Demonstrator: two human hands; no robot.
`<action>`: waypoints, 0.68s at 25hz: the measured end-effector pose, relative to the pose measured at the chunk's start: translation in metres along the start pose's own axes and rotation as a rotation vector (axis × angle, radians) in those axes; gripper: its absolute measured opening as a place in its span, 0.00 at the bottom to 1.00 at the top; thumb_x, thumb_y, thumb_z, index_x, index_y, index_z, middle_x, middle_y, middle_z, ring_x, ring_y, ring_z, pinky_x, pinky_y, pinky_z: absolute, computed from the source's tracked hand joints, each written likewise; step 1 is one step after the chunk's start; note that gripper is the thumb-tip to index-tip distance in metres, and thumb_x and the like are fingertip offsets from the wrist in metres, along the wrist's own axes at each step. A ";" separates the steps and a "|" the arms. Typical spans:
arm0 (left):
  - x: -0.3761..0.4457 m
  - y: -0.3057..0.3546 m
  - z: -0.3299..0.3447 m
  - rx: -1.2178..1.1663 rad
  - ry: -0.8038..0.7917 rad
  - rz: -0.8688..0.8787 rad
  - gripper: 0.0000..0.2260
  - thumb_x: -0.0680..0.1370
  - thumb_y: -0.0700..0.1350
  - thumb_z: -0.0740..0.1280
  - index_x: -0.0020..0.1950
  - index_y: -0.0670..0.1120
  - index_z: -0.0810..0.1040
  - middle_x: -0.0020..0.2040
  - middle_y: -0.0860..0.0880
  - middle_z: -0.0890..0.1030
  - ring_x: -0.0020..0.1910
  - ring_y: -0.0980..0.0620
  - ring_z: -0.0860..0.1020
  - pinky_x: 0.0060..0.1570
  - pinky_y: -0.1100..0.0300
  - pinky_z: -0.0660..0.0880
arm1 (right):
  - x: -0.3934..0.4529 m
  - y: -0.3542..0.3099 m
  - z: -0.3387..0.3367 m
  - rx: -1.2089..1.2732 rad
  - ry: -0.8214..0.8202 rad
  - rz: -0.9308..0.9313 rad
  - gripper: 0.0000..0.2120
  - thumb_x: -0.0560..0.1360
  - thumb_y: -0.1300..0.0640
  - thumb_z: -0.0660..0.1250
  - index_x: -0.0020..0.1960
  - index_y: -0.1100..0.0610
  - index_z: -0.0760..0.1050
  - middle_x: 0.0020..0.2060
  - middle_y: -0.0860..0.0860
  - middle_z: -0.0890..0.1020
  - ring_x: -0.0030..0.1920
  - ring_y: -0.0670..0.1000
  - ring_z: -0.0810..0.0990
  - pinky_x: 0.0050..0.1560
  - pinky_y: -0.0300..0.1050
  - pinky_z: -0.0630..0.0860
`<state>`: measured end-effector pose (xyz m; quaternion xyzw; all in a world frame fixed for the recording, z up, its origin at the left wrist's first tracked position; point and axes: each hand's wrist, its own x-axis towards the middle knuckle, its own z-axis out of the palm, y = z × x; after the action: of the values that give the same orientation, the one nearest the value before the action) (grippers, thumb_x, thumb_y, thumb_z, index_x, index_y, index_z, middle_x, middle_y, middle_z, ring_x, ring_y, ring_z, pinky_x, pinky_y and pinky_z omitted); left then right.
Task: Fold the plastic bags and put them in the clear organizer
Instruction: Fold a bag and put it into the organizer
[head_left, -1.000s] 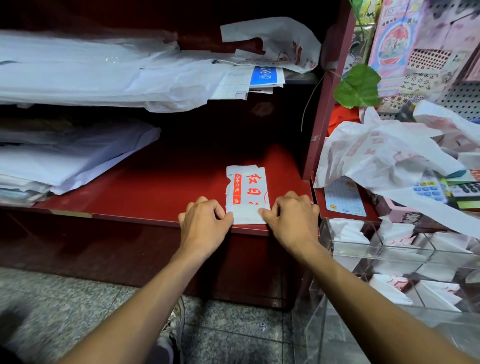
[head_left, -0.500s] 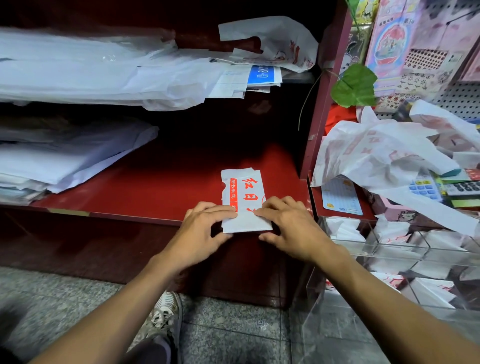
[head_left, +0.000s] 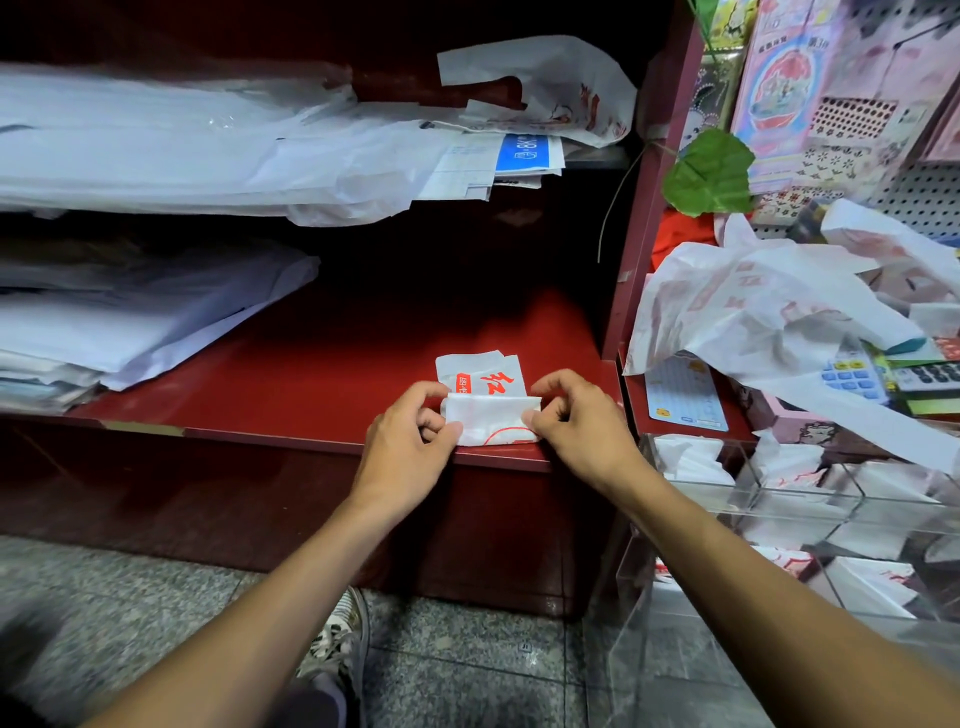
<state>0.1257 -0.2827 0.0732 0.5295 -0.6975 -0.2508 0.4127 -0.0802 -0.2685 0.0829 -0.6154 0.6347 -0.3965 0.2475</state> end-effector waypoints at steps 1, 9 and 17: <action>0.000 0.000 0.001 0.064 0.018 0.013 0.16 0.73 0.42 0.72 0.57 0.54 0.75 0.33 0.54 0.79 0.35 0.57 0.76 0.48 0.57 0.72 | 0.000 -0.002 0.002 -0.017 0.022 0.016 0.09 0.74 0.54 0.73 0.51 0.49 0.74 0.32 0.48 0.81 0.36 0.46 0.78 0.41 0.39 0.71; -0.003 -0.013 -0.004 0.400 -0.107 0.222 0.12 0.74 0.53 0.73 0.55 0.53 0.81 0.58 0.62 0.74 0.58 0.58 0.67 0.54 0.55 0.63 | -0.006 0.004 -0.002 -0.541 -0.162 -0.331 0.21 0.75 0.36 0.65 0.63 0.46 0.76 0.61 0.41 0.74 0.56 0.47 0.69 0.55 0.47 0.63; 0.003 -0.024 -0.018 0.189 -0.199 0.203 0.14 0.71 0.40 0.75 0.42 0.59 0.78 0.49 0.61 0.82 0.53 0.56 0.75 0.58 0.51 0.72 | -0.010 0.008 -0.008 -0.437 -0.201 -0.353 0.19 0.71 0.44 0.74 0.58 0.44 0.73 0.59 0.40 0.77 0.61 0.46 0.68 0.56 0.46 0.60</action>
<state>0.1532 -0.2916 0.0643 0.4654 -0.8053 -0.1919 0.3133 -0.0899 -0.2581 0.0790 -0.7912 0.5604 -0.2245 0.0977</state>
